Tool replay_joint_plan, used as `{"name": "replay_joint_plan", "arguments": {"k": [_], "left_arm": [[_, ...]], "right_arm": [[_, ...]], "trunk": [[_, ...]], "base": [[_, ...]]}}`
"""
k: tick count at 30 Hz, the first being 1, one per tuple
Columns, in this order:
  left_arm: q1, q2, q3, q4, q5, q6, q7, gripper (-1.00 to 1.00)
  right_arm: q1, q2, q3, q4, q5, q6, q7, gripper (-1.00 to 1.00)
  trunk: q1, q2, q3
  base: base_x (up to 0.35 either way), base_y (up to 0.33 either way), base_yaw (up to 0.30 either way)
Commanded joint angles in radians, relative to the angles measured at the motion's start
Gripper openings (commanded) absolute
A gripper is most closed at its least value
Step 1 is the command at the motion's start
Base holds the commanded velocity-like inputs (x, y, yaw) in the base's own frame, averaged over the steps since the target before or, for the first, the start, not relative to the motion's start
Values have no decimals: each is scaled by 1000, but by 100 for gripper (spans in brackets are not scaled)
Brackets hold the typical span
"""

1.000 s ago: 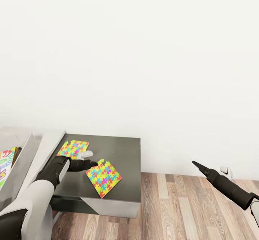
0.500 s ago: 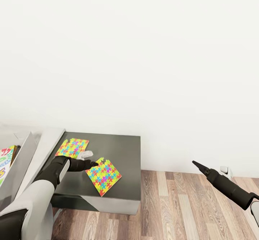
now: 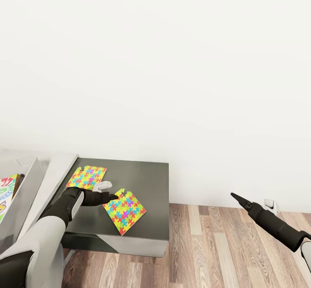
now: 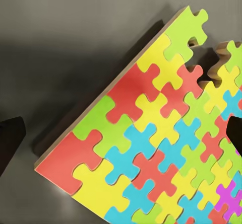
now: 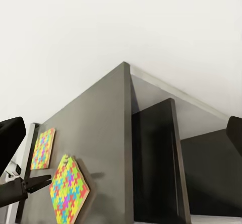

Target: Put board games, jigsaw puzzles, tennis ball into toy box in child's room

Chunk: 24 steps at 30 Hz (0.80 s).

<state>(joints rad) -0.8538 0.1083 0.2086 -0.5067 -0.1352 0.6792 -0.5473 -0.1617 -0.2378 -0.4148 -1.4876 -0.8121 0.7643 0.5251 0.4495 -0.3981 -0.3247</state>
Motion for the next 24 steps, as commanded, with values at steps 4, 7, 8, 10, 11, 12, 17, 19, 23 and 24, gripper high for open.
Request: {"name": "replay_joint_plan", "arguments": {"k": [4,7,8,10,11,12,17,19,23,24], "left_arm": [[-1,-2,7,-1,-11,5,-9,100],[-1,-2,7,-1,-11,5,-9,100],[-1,-2,7,-1,-11,5,-8,100],[-1,-3,6,-1,-11,5,-8,100],[-1,-3,6,-1,-11,5,-9,100],[-1,-3,6,-1,-11,5,-9,100],[-1,-2,7,-1,-11,5,-9,100],[-1,-2,7,-1,-11,5,-10,100],[-1,-2,8,-1,-11,6,-12,100],[-1,-2,8,-1,-11,6,-12,100]], "right_arm": [[-1,0,-2,0,-2,7,2,100],[-1,0,-2,0,-2,7,2,100],[-1,0,-2,0,-2,7,2,100],[-1,0,-2,0,-2,6,3,100],[-1,0,-2,0,-2,6,3,100],[-1,0,-2,0,-2,6,3,100],[-1,0,-2,0,-2,6,3,100],[-1,0,-2,0,-2,6,3,100],[-1,0,-2,0,-2,6,3,100],[-1,0,-2,0,-2,6,3,100]], "trunk": [[1,-2,-3],[1,-2,-3],[1,-2,-3],[1,-2,-3],[1,-2,-3],[1,-2,-3],[1,-2,-3],[1,-2,-3],[1,-2,-3],[1,-2,-3]], "base": [[0,0,0],[0,-24,0],[0,-132,0],[0,-201,0],[0,-236,0],[0,-204,0],[0,-69,0],[0,-37,0],[0,-171,0],[0,-163,0]]}}
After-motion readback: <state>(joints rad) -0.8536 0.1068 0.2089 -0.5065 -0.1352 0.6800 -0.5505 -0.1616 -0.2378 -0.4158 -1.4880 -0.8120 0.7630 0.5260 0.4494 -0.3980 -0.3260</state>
